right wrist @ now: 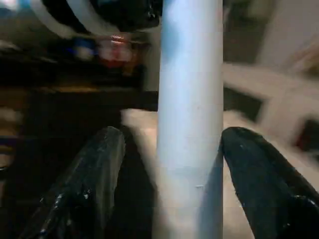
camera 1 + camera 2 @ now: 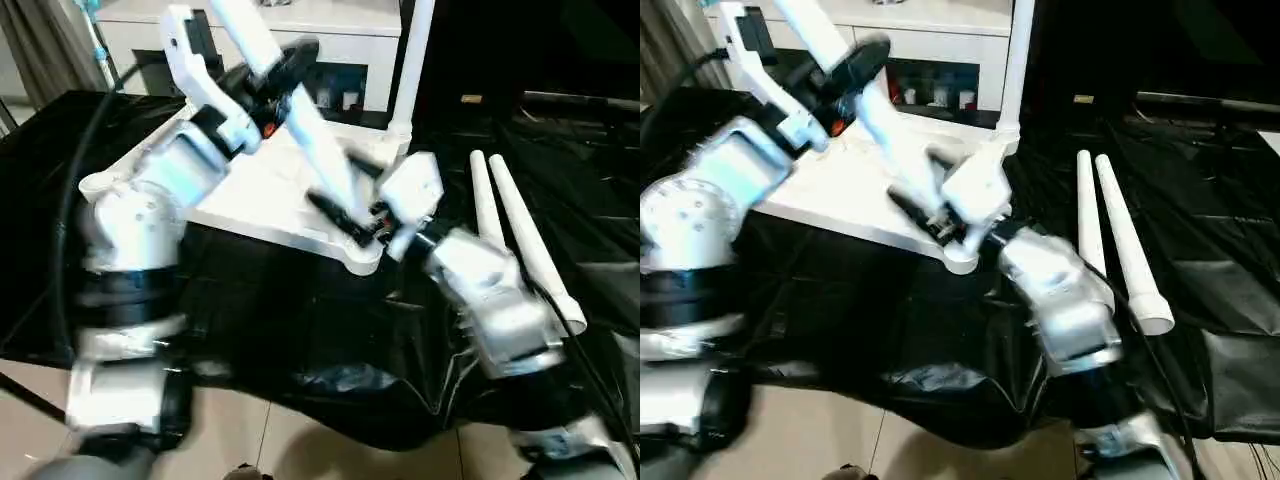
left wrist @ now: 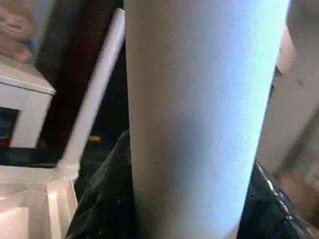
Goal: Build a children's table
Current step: Pick table leg
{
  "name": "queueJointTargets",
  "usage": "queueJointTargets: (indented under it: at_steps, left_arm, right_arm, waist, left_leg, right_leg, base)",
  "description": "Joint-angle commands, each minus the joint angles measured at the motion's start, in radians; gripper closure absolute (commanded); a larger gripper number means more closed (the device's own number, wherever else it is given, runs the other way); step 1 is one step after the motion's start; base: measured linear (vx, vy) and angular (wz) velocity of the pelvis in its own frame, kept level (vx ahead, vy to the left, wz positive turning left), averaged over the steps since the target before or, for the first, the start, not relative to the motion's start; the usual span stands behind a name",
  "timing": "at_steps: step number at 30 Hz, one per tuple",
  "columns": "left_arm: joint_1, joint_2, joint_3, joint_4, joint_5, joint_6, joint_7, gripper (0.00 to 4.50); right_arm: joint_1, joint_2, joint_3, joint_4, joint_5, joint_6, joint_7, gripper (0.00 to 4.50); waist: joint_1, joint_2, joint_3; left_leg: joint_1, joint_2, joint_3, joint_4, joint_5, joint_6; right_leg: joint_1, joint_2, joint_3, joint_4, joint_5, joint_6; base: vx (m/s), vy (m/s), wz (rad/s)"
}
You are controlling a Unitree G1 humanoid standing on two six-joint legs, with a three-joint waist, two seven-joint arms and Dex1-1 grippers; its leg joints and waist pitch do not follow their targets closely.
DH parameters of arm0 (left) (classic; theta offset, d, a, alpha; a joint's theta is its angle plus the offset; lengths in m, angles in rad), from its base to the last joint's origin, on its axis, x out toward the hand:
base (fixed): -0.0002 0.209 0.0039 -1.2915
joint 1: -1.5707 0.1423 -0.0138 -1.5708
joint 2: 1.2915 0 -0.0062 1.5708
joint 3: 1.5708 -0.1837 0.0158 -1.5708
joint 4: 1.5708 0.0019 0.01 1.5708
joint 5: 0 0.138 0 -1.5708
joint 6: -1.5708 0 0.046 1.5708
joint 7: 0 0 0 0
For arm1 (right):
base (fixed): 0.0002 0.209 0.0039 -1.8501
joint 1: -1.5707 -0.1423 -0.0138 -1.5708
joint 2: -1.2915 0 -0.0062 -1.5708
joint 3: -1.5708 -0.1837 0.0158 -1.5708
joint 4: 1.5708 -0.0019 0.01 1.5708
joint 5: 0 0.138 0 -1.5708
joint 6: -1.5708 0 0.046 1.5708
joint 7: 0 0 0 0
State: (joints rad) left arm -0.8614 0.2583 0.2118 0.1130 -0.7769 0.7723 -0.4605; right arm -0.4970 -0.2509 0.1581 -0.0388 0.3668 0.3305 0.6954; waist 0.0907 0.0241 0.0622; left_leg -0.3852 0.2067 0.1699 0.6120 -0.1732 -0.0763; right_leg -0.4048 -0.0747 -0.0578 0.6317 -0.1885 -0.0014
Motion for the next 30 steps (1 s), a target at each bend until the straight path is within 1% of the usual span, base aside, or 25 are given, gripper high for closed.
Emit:
queueJointTargets:
  at_steps: [1,2,3,4,5,6,7,8,9,10,12,13,14,16,17,21,22,23,24,25,26,27,28,30]
  left_arm:
    - [-0.016,0.028,-0.048,-0.009,0.001,0.031,-0.096,2.77]
    - [-0.014,0.059,-0.07,-0.023,-0.028,0.065,-0.179,2.77]
    - [-0.014,0.064,-0.072,-0.025,-0.035,0.071,-0.194,2.77]
    - [-0.014,0.071,-0.075,-0.029,-0.05,0.082,-0.218,2.77]
    - [-0.013,0.103,-0.102,-0.043,-0.071,0.093,-0.308,2.77]
    - [-0.012,0.109,-0.108,-0.047,-0.072,0.092,-0.324,2.77]
    - [-0.009,0.133,-0.134,-0.063,-0.076,0.093,-0.385,2.77]
    - [-0.011,0.135,-0.137,-0.063,-0.083,0.101,-0.404,2.77]
    - [-0.013,0.134,-0.137,-0.06,-0.087,0.107,-0.411,2.77]
    - [-0.018,0.124,-0.127,-0.054,-0.106,0.118,-0.428,2.77]
    - [-0.021,0.114,-0.117,-0.053,-0.125,0.129,-0.435,2.78]
    - [-0.022,0.108,-0.109,-0.053,-0.138,0.136,-0.438,2.78]
    - [-0.023,0.099,-0.098,-0.054,-0.159,0.147,-0.441,2.78]
    - [-0.024,0.097,-0.095,-0.052,-0.163,0.148,-0.438,2.78]
    - [-0.025,0.096,-0.092,-0.047,-0.17,0.15,-0.437,2.78]
    - [-0.028,0.098,-0.09,-0.042,-0.173,0.156,-0.445,2.78]
    - [-0.028,0.098,-0.09,-0.042,-0.173,0.156,-0.445,2.78]
    - [-0.028,0.099,-0.089,-0.043,-0.17,0.159,-0.447,2.78]
    - [-0.028,0.099,-0.088,-0.044,-0.169,0.162,-0.447,2.78]
    - [-0.027,0.096,-0.085,-0.047,-0.17,0.167,-0.445,2.78]
    - [-0.026,0.095,-0.085,-0.047,-0.17,0.169,-0.444,2.78]
    - [-0.027,0.094,-0.085,-0.047,-0.171,0.169,-0.442,2.78]
    - [-0.027,0.093,-0.087,-0.047,-0.171,0.168,-0.441,2.78]
    - [-0.025,0.09,-0.089,-0.048,-0.167,0.165,-0.434,2.78]
  right_arm:
    - [-0.011,-0.026,-0.006,-0.025,0.092,0.098,0.084,1.21]
    - [-0.022,-0.063,-0.015,-0.025,0.15,0.176,0.149,1.21]
    - [-0.024,-0.07,-0.017,-0.024,0.159,0.188,0.161,1.21]
    - [-0.028,-0.081,-0.02,-0.023,0.172,0.207,0.181,1.21]
    - [-0.045,-0.112,-0.036,-0.011,0.208,0.277,0.224,1.21]
    - [-0.048,-0.117,-0.036,-0.008,0.211,0.288,0.23,1.21]
    - [-0.06,-0.144,-0.033,0.006,0.218,0.334,0.256,1.21]
    - [-0.064,-0.16,-0.022,0.012,0.216,0.354,0.268,1.21]
    - [-0.066,-0.17,-0.014,0.014,0.214,0.365,0.274,1.21]
    - [-0.067,-0.187,0.011,0.024,0.197,0.369,0.281,1.21]
    - [-0.068,-0.193,0.025,0.032,0.185,0.373,0.281,1.21]
    - [-0.068,-0.191,0.028,0.033,0.186,0.382,0.278,1.21]
    - [-0.067,-0.188,0.03,0.028,0.195,0.403,0.274,1.21]
    - [-0.066,-0.187,0.029,0.022,0.207,0.423,0.277,1.21]
    - [-0.067,-0.185,0.025,0.019,0.217,0.439,0.28,1.48]
    - [-0.068,-0.186,0.017,0.008,0.246,0.475,0.291,1.6]
    - [-0.068,-0.186,0.017,0.008,0.246,0.475,0.291,1.88]
    - [-0.066,-0.19,0.018,0.004,0.253,0.48,0.296,1.97]
    - [-0.065,-0.191,0.018,0.002,0.254,0.482,0.297,1.99]
    - [-0.062,-0.193,0.018,-0.004,0.259,0.488,0.3,1.99]
    - [-0.06,-0.193,0.018,-0.006,0.261,0.49,0.3,2.17]
    - [-0.059,-0.193,0.017,-0.008,0.262,0.493,0.3,2.17]
    - [-0.058,-0.191,0.015,-0.011,0.263,0.495,0.298,2.32]
    - [-0.055,-0.185,0.009,-0.015,0.266,0.495,0.288,2.42]
  waist:
    - [0.001,-0.007,-0.079]
    - [0.003,-0.006,-0.08]
    - [0.001,-0.014,-0.08]
    - [0.005,-0.01,-0.079]
    - [0.005,-0.011,-0.079]
    - [0.006,-0.012,-0.08]
    - [0.007,-0.011,-0.08]
    - [0.006,-0.011,-0.079]
    - [0.006,-0.011,-0.079]
    - [0.007,-0.012,-0.079]
    - [0.007,-0.016,-0.078]
    - [0.007,-0.016,-0.078]
    - [0.009,-0.018,-0.079]
    - [0.009,-0.017,-0.079]
    - [0.009,-0.017,-0.08]
    - [0.012,-0.017,-0.081]
    - [0.014,-0.015,-0.081]
    - [0.016,-0.015,-0.081]
    - [0.016,-0.013,-0.081]
    - [0.017,-0.015,-0.081]
    - [0.018,-0.015,-0.081]
    - [0.019,-0.015,-0.081]
    - [0.022,-0.013,-0.081]
    - [0.024,-0.014,-0.081]
  left_leg:
    - [0.017,0.006,0.001,-0.064,-0.133,0.037]
    - [0.015,0.007,0.001,-0.064,-0.131,0.027]
    - [0.016,0.004,0.003,-0.063,-0.129,0.028]
    - [0.015,0.007,0.003,-0.064,-0.125,0.025]
    - [0.014,0.005,0.004,-0.063,-0.126,0.022]
    - [0.014,0.004,0.003,-0.064,-0.126,0.022]
    - [0.015,0.007,0.002,-0.064,-0.125,0.018]
    - [0.014,0.008,0.002,-0.065,-0.12,0.013]
    - [0.014,0.008,0.003,-0.064,-0.118,0.009]
    - [0.013,0.007,0.005,-0.063,-0.122,0.007]
    - [0.013,0.007,0.006,-0.062,-0.125,0.003]
    - [0.012,0.006,0.005,-0.063,-0.124,0.001]
    - [0.012,0.006,0.005,-0.062,-0.12,0.001]
    - [0.012,0.007,0.004,-0.062,-0.119,0.0]
    - [0.013,0.007,0.004,-0.062,-0.12,0.0]
    - [0.013,0.008,0.004,-0.063,-0.115,0.0]
    - [0.013,0.008,0.004,-0.062,-0.114,-0.002]
    - [0.014,0.008,0.004,-0.062,-0.112,-0.002]
    - [0.014,0.008,0.004,-0.062,-0.111,-0.002]
    - [0.013,0.008,0.003,-0.062,-0.111,-0.003]
    - [0.013,0.008,0.004,-0.062,-0.111,-0.004]
    - [0.013,0.008,0.003,-0.063,-0.111,-0.005]
    - [0.014,0.009,0.003,-0.063,-0.114,-0.008]
    - [0.014,0.008,0.003,-0.063,-0.117,-0.011]
  right_leg:
    - [0.059,-0.041,0.038,-0.063,-0.086,-0.216]
    - [0.059,-0.043,0.038,-0.062,-0.089,-0.216]
    - [0.062,-0.041,0.037,-0.063,-0.09,-0.218]
    - [0.059,-0.044,0.038,-0.062,-0.09,-0.222]
    - [0.06,-0.046,0.038,-0.062,-0.096,-0.226]
    - [0.061,-0.046,0.037,-0.063,-0.103,-0.225]
    - [0.059,-0.047,0.037,-0.062,-0.107,-0.226]
    - [0.06,-0.047,0.037,-0.061,-0.104,-0.227]
    - [0.06,-0.047,0.037,-0.06,-0.101,-0.227]
    - [0.06,-0.049,0.038,-0.061,-0.102,-0.225]
    - [0.06,-0.05,0.038,-0.064,-0.122,-0.22]
    - [0.061,-0.05,0.037,-0.064,-0.133,-0.217]
    - [0.061,-0.051,0.037,-0.064,-0.135,-0.217]
    - [0.061,-0.05,0.037,-0.065,-0.142,-0.213]
    - [0.06,-0.049,0.037,-0.065,-0.145,-0.212]
    - [0.059,-0.049,0.036,-0.064,-0.138,-0.208]
    - [0.059,-0.049,0.036,-0.064,-0.136,-0.207]
    - [0.058,-0.049,0.036,-0.063,-0.13,-0.208]
    - [0.058,-0.049,0.036,-0.063,-0.128,-0.209]
    - [0.059,-0.049,0.036,-0.063,-0.123,-0.208]
    - [0.059,-0.049,0.036,-0.063,-0.124,-0.207]
    - [0.059,-0.05,0.036,-0.063,-0.127,-0.205]
    - [0.058,-0.05,0.036,-0.064,-0.134,-0.204]
    - [0.058,-0.049,0.036,-0.064,-0.135,-0.202]
  base:
    - [0.0,0.0,0.0]
    - [0.0,0.0,0.0]
    - [0.0,0.0,0.0]
    - [0.0,0.0,0.0]
    - [0.0,0.0,0.0]
    - [0.0,0.0,0.0]
    - [0.0,0.0,0.0]
    - [0.0,0.0,0.0]
    - [0.0,0.0,0.0]
    - [0.0,0.0,0.0]
    - [0.0,0.0,0.0]
    - [0.0,0.0,0.0]
    - [0.0,0.0,0.0]
    - [0.0,0.0,0.0]
    - [0.0,0.0,0.0]
    - [0.0,0.0,0.0]
    - [0.0,0.0,0.0]
    - [0.0,0.0,0.0]
    - [0.0,0.0,0.0]
    - [0.0,0.0,0.0]
    - [0.0,0.0,0.0]
    - [0.0,0.0,0.0]
    - [0.0,0.0,0.0]
    - [0.0,0.0,0.0]
